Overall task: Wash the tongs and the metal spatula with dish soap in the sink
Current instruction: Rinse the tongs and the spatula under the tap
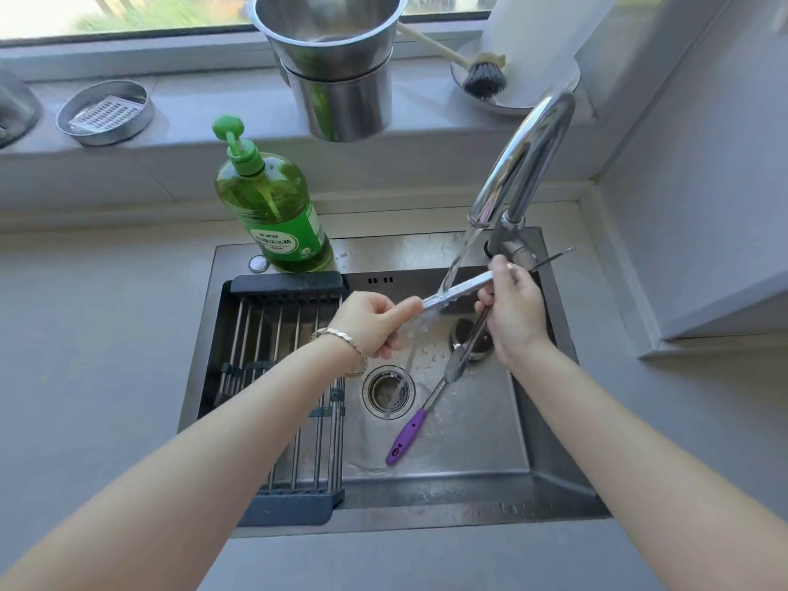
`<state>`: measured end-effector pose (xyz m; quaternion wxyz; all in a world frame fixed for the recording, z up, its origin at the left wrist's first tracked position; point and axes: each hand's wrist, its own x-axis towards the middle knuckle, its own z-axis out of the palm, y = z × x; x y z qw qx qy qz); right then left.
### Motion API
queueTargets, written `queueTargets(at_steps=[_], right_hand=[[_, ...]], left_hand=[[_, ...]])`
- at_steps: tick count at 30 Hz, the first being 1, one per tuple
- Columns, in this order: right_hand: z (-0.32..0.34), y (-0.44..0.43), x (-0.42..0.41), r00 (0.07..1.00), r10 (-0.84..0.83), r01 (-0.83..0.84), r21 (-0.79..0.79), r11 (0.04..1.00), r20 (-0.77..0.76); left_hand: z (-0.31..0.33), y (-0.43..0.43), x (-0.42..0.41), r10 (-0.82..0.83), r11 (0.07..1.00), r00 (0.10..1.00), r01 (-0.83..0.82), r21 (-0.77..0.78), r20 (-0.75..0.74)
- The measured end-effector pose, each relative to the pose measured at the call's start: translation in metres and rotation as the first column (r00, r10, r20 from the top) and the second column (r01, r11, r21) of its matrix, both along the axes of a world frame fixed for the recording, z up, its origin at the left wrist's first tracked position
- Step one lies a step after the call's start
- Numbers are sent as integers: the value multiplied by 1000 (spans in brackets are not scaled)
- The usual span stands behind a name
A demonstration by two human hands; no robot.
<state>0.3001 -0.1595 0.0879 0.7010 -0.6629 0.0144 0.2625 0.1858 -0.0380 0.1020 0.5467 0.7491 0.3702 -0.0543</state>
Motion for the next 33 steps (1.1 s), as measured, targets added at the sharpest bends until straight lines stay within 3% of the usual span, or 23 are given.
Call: queueTargets(at_steps=[4,8,11,14,18,21,24,26,28,31,33], right_hand=[[6,15,-16,941,251,-223,-145,964,226],[15,32,-26,868,351,-285,-226,931,352],[22,36,-24,829,394,-293,-291,911,397],[29,29,-20,803,433,-317,-323,892,409],[29,8,-12,838,415,-337,-263,904,354],[14,-11,-5,871,370,-290,-270,918,323],[-14,-30,-2,943,268,-205,-287,936,198],[-41,-42,-5,948,287,-208,-416,886,139],[-76,-47,-15,922,386,-315,-535,784,23],[-138,-43,-43,802,543,-558,-639,530,-250],[-178,-36,-61,712,627,-634,-671,383,-316]], left_hand=[[-15,11,-15,-20,975,996,40,219,-92],[-20,6,-29,-103,973,989,122,198,-102],[-22,-2,-28,-110,978,994,109,179,-5],[-16,-11,-14,-79,990,988,61,130,135],[-4,-26,15,-49,996,967,30,80,251],[-5,-33,30,-63,998,969,66,-2,239],[-19,-35,31,-37,995,987,50,-83,155],[-29,-33,24,7,991,994,8,-134,110],[-38,-29,13,90,974,994,-73,-215,67],[-54,-20,-5,275,889,961,-250,-383,12],[-63,-13,-15,381,809,924,-342,-478,-16]])
